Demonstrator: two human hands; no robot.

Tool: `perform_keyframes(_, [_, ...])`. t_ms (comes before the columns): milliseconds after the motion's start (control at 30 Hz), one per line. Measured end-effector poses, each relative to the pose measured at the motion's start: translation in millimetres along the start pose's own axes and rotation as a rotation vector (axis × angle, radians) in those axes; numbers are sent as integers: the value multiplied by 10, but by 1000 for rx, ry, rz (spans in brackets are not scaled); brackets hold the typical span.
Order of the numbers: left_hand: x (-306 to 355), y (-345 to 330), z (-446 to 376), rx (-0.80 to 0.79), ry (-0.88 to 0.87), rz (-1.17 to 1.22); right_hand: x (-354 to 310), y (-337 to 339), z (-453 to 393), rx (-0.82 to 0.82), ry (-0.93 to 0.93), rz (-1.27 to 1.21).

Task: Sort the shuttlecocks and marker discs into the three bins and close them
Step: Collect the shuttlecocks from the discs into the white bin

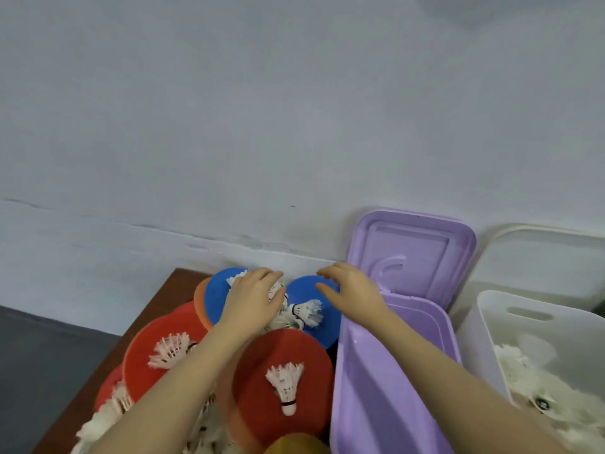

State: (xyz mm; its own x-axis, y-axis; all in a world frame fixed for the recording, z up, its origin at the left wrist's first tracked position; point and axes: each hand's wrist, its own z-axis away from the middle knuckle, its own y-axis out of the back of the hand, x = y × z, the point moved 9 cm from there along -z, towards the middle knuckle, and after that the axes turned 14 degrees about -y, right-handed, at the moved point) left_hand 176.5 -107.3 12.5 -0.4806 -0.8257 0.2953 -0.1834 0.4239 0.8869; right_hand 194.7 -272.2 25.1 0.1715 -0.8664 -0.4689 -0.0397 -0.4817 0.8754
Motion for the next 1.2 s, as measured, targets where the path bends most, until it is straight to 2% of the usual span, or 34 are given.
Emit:
perform_keyframes(300, [-1381, -210, 86, -115, 118, -28, -322, -1122, -668, -124, -117, 55])
perform_keyframes(533, [-1792, -618, 6, -168, 129, -7, -197, -1838, -903, -196, -224, 193])
perform_keyframes(700, [-1804, -601, -33, 14, 119, 103, -117, -1971, -920, -113, -255, 130])
perform_keyframes(867, [-1785, -468, 45, 160, 119, 170, -162, -1896, -887, -22, -204, 109])
perform_keyframes(1033, [-1609, -47, 39, 306, 35, 134, -279, -1454, -766, 196, -139, -2])
perform_keyframes(1200, [-1201, 372, -15, 414, -74, 58, -374, -839, -576, 333, -80, -82])
